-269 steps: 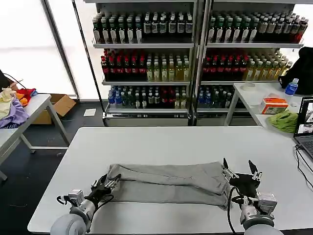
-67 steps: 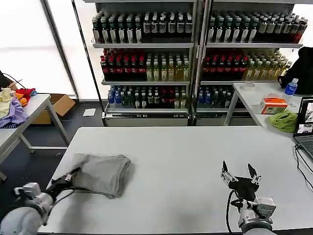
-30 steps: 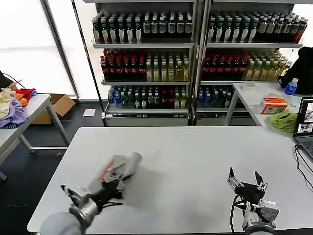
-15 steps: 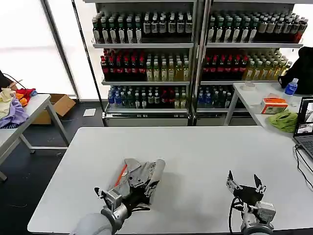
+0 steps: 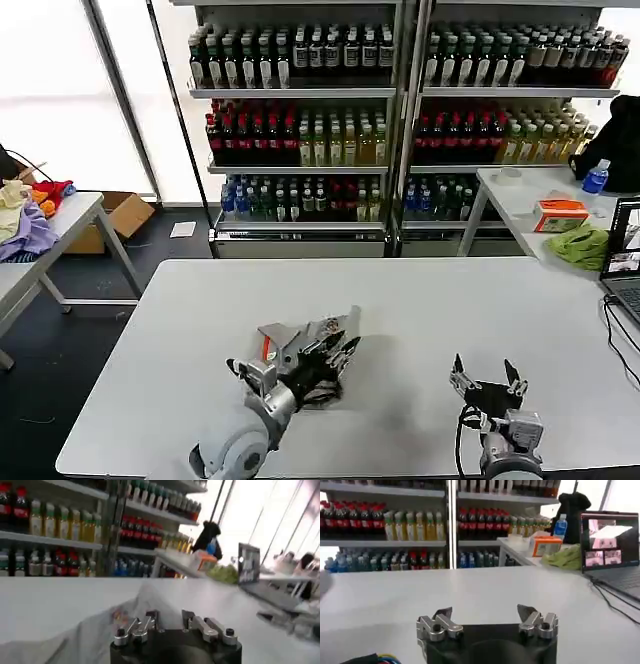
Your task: Fold and organize the clothes.
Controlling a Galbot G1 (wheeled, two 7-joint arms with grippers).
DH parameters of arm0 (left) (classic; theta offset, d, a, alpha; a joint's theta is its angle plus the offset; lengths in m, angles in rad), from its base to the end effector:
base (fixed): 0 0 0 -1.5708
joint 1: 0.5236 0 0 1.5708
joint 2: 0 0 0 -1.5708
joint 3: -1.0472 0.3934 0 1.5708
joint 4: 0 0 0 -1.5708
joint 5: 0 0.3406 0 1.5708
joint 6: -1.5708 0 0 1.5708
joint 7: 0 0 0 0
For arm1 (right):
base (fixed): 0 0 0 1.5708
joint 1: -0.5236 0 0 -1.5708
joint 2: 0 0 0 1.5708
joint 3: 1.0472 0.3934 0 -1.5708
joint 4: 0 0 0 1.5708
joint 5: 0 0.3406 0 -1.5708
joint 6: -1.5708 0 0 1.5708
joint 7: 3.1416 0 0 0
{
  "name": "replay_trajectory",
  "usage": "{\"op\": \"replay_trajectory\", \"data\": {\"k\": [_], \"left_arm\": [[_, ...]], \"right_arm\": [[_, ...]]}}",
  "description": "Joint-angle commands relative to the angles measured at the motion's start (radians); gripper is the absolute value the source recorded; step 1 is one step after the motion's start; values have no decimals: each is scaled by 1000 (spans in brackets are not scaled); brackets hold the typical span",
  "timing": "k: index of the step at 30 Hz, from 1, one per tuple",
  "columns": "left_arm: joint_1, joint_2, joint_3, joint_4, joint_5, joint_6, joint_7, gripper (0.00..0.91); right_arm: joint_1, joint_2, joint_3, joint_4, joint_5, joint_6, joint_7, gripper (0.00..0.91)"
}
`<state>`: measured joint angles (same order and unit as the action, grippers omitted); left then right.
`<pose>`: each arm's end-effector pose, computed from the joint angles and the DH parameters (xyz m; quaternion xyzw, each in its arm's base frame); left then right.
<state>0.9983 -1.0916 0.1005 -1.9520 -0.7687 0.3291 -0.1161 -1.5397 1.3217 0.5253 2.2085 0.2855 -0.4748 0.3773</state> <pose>0.2720 -0.0410 -0.3089 -0.3269 -0.9237 0.1138 0.1643 0.1538 -0.0474 -0.2921 -0.1036 -0.9792 0.0151 0.1739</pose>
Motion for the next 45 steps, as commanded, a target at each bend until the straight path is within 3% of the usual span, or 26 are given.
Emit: {"op": "replay_trajectory", "data": {"k": [1, 4, 6, 12, 19, 26, 30, 36, 39, 40, 45], "left_arm": [[-45, -38, -11, -14, -170, -125, 0, 907], [-25, -14, -38, -7, -134, -124, -9, 907], [-15, 5, -66, 2, -115, -122, -25, 907], [13, 98, -190, -1, -37, -25, -134, 907], [113, 164, -316, -23, -16, -19, -131, 907], [163, 169, -377, -30, -3, -19, -131, 907], [176, 171, -390, -29, -1, -15, -133, 907], [176, 169, -392, -25, -1, -11, -135, 907], [167, 167, -389, -18, -1, -8, -139, 907], [166, 167, -388, -17, -1, -7, -140, 907], [165, 163, -384, -11, -1, -4, -142, 907]], "right_arm": [[54, 1, -49, -50, 21, -35, 0, 907], [73, -1, -60, -51, 72, -57, 11, 907], [104, -7, -80, -47, 219, -80, 35, 907], [251, -32, -174, -109, 458, -104, 83, 907], [368, -20, -277, -229, 513, -104, 104, 907], [420, 26, -335, -311, 531, -103, 111, 897], [430, 45, -347, -341, 541, -103, 114, 846], [425, 57, -353, -363, 540, -103, 111, 635], [420, 56, -356, -371, 533, -103, 106, 292], [418, 56, -356, -370, 530, -103, 106, 0], [420, 40, -343, -353, 518, -102, 106, 0]]}}
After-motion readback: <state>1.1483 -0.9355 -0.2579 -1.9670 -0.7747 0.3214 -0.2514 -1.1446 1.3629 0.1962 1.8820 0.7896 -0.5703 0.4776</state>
